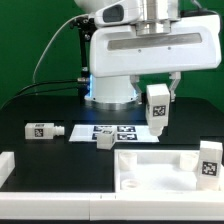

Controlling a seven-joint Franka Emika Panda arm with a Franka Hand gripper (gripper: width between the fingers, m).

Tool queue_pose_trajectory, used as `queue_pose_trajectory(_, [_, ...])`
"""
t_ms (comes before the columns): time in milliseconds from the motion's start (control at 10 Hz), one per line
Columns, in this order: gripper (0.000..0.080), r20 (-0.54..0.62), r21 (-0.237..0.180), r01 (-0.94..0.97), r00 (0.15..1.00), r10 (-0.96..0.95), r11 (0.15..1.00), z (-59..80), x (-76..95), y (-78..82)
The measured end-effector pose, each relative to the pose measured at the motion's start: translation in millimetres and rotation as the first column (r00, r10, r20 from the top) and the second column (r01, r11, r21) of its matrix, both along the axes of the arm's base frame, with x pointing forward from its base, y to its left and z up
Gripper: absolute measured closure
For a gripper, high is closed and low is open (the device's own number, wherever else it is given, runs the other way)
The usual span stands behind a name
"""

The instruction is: Assemble square table

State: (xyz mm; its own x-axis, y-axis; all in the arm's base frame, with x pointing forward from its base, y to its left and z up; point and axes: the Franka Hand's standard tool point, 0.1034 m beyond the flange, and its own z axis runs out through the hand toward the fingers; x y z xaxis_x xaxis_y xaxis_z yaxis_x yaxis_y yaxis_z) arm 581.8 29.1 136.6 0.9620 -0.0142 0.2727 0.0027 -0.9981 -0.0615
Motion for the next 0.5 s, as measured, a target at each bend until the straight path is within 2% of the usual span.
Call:
queue_pose_trajectory(100, [0.0515,0.094,-0.042,-0.023,0.995,0.027,0.999,2.1,12.6,-8.3])
queue_pose_trajectory(200, [0.0515,0.180,-0.095,-0.041,0.982,0.057,0.995,3.2,19.2,-19.3])
queue_pose_trajectory(300, [0.0515,0.255,-0.132,-0.025,0.965,0.058,0.991,5.5,20.3,-27.0])
queue_pose_trajectory(400, [0.0515,0.308,-0.159,-0.008,0.950,0.057,0.987,3.7,18.0,-33.4])
queue_pose_trajectory(500, [0.0515,0.264,-0.138,-0.021,0.963,0.057,0.990,-3.2,15.1,-27.7])
